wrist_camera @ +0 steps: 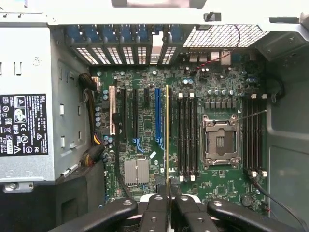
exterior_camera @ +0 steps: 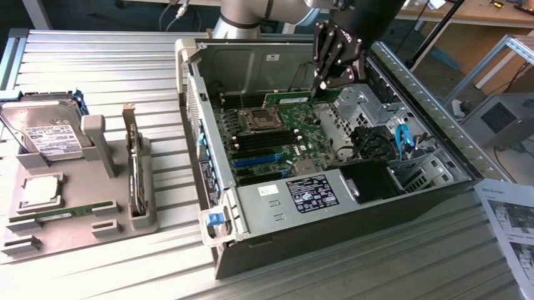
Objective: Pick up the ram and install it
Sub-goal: 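Pick up the ram and move it above insertion slot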
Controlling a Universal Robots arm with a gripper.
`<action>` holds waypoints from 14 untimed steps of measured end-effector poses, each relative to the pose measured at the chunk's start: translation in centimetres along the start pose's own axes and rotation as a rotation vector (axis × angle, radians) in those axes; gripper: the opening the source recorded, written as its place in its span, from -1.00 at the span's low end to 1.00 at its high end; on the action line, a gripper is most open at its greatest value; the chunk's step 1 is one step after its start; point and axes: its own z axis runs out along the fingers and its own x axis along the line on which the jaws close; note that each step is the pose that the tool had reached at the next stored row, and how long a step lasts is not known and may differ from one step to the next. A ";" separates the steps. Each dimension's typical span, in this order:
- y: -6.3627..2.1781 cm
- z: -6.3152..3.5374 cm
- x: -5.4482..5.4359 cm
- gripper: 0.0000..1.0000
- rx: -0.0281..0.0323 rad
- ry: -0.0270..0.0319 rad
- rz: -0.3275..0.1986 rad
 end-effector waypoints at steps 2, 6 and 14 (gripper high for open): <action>0.00 0.01 -0.1 -0.76 0.0000 0.0039 0.000; 0.00 0.01 -0.1 -0.76 0.0001 0.0040 0.000; 0.03 0.18 -1.5 -0.76 0.0001 0.0039 0.000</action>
